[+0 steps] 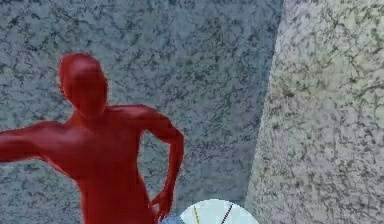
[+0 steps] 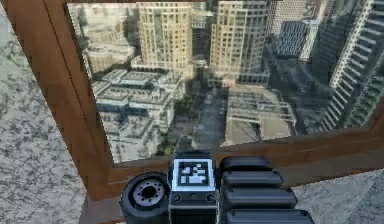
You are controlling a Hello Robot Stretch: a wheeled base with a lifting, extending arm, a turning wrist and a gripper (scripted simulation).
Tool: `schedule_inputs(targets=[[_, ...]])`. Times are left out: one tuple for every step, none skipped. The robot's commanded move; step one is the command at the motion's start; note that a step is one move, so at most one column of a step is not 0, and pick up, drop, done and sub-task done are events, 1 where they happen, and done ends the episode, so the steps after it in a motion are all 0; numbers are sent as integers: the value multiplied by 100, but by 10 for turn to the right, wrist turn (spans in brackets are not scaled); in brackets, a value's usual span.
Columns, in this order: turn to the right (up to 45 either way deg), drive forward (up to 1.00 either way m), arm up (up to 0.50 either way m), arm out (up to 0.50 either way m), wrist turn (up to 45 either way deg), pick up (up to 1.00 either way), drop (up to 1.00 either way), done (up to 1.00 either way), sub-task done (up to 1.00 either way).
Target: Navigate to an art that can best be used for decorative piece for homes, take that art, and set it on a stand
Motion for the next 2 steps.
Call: schedule_inputs(targets=[[-450,0,0,0,0,0,0,0,0],[-330,0,0,0,0,0,0,0,0]])
